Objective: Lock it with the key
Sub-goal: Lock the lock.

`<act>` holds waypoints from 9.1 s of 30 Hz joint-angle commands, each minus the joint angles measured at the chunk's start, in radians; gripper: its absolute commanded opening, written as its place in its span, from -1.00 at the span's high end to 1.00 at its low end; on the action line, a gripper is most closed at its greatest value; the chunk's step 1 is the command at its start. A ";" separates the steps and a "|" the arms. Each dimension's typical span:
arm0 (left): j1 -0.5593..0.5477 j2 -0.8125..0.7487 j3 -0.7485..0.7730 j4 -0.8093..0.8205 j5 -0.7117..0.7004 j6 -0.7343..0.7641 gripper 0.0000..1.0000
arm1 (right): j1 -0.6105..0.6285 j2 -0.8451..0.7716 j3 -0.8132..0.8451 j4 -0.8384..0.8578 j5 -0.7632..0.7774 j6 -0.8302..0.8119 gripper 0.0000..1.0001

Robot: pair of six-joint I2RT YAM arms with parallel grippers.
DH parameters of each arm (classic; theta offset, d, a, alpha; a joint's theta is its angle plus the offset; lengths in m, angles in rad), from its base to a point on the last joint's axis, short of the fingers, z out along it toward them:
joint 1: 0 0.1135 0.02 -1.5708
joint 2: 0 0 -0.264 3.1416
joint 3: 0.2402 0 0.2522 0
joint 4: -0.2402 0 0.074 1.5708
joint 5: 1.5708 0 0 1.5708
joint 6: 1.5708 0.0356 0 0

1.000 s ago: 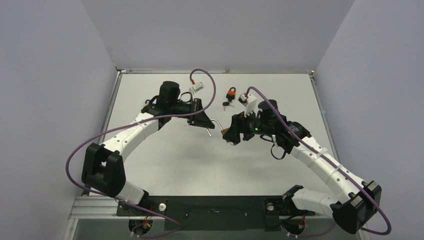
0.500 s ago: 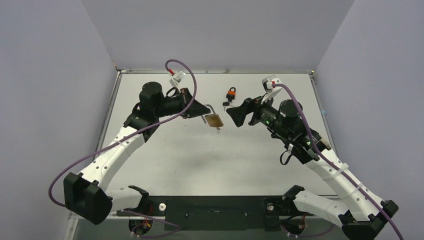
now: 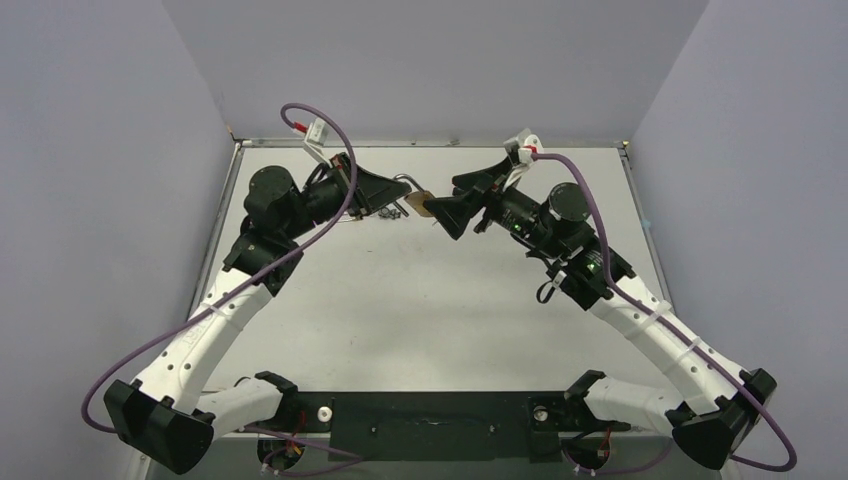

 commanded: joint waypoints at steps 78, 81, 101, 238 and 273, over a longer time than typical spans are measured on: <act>-0.018 -0.062 0.165 -0.176 0.188 0.304 -0.03 | -0.039 -0.098 -0.020 0.199 -0.421 0.278 1.00; -0.011 -0.054 0.172 -0.185 0.215 0.298 0.03 | -0.039 -0.118 -0.018 0.167 -0.466 0.265 1.00; -0.008 -0.047 0.201 -0.236 0.365 0.332 0.45 | -0.059 -0.133 -0.040 0.143 -0.566 0.280 1.00; -0.444 0.029 0.403 -0.255 -0.110 0.396 1.00 | 0.227 0.211 0.140 -0.232 0.022 0.057 1.00; -0.565 0.148 0.646 -0.373 -0.149 0.521 1.00 | 0.242 0.281 0.011 -0.164 0.046 0.080 1.00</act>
